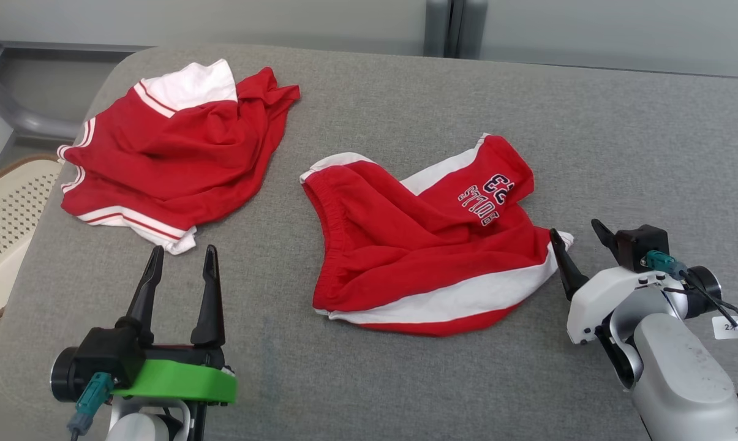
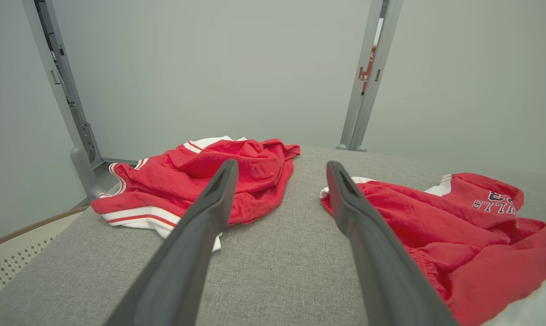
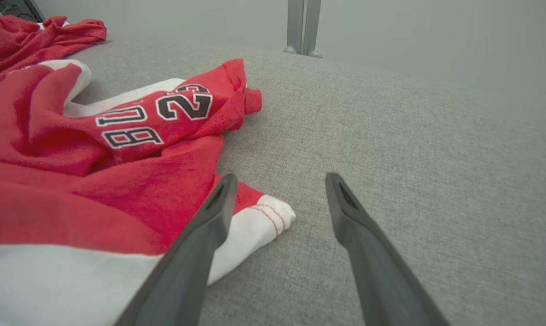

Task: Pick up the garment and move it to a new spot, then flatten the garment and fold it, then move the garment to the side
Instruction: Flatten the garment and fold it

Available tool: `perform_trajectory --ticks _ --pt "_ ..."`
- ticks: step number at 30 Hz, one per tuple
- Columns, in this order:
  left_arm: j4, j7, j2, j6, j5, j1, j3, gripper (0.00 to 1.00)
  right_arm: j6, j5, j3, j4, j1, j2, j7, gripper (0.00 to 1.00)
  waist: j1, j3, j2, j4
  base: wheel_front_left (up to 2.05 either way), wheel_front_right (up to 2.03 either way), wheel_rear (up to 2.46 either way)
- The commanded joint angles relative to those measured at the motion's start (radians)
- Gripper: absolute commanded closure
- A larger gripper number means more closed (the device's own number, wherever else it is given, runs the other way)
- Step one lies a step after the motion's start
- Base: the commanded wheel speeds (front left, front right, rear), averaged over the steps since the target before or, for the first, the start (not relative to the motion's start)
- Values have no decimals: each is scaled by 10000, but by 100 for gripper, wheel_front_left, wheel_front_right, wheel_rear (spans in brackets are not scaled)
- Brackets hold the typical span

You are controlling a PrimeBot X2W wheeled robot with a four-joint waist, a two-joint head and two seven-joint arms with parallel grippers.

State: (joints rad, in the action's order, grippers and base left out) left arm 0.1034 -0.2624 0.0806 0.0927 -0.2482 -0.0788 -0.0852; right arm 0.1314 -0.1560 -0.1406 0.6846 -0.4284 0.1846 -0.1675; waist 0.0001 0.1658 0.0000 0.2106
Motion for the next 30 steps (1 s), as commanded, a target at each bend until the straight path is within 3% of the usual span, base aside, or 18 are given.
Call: perform_trajectory --ticks 1,8,9,10,18,30 --pt "12 -33 -52 57 65 -163 -7 0 -14 6 -6 372 -208 90 4 0 -1 316 0 322 0 0 0" --pt "125 -33 -204 190 174 -329 -108 0 -14 -313 -221 1813 -597 22 -108 0 -1 506 0 538 0 0 0" --pt "140 -34 -211 206 191 -339 -117 0 -14 -383 -279 1967 -630 0 -133 82 -1 516 0 539 0 0 0" --pt "163 -34 -222 205 198 -334 -128 0 -13 -472 -310 2085 -662 -19 -193 100 -1 514 0 531 0 0 0" --pt "315 -34 -272 265 256 19 -84 0 -17 -964 -309 1991 -459 -8 -869 100 -1 138 0 -62 0 0 0" --pt "422 -34 -291 311 359 468 146 0 -16 -1835 950 -834 2189 -207 -977 100 -1 -650 0 -1181 0 0 0"
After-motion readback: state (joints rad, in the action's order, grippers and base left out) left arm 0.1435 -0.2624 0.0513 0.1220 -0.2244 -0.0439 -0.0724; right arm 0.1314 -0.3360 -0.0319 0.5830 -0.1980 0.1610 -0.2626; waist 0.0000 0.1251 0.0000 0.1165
